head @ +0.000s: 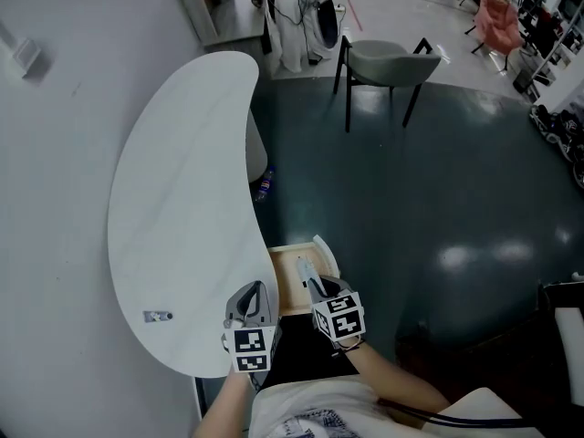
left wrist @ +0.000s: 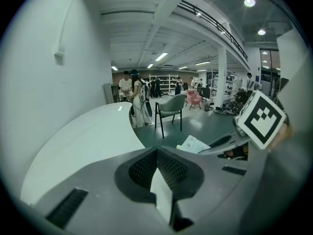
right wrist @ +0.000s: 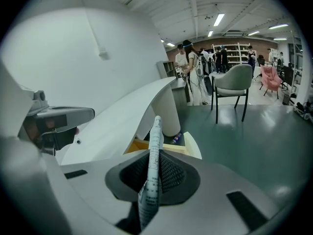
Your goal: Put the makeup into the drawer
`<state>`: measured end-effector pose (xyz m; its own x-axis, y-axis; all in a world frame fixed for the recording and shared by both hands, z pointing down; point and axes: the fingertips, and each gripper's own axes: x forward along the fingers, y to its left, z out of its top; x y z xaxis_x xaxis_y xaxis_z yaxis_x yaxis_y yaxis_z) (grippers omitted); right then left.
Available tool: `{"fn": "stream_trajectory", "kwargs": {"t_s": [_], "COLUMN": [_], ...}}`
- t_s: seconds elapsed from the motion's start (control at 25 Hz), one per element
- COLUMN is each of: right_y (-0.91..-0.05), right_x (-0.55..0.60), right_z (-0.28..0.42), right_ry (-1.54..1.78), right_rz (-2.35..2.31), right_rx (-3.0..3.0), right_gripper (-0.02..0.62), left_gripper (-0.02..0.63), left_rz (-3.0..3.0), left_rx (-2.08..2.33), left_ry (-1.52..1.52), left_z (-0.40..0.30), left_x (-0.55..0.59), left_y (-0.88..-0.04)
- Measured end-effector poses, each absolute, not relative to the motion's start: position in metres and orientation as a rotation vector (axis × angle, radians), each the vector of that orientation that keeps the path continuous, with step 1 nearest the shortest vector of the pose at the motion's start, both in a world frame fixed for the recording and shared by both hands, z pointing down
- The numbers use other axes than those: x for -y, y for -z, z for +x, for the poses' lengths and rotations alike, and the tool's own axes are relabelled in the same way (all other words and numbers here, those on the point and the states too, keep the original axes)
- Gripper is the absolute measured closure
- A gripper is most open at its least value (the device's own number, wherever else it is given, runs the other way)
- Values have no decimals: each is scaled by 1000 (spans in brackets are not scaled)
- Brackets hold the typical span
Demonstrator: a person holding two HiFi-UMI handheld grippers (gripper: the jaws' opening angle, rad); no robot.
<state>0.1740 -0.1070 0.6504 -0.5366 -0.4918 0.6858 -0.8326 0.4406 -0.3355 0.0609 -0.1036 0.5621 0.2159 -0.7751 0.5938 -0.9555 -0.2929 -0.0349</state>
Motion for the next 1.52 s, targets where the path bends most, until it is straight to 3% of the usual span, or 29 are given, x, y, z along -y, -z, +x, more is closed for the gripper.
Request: {"fn": "stream_trajectory", "kwargs": {"t_s": [1.52], "right_y": [-823], "right_x": [146], "right_z": [122], "right_ry": [-1000], "right_rz": [1028], "right_rx": [1832], "right_gripper": [543], "left_gripper": [589], "left_rz": [2163], "left_rx": [1418], "left_ry": [-790], "left_z": [48], "left_x": [186], "left_y": [-635]}}
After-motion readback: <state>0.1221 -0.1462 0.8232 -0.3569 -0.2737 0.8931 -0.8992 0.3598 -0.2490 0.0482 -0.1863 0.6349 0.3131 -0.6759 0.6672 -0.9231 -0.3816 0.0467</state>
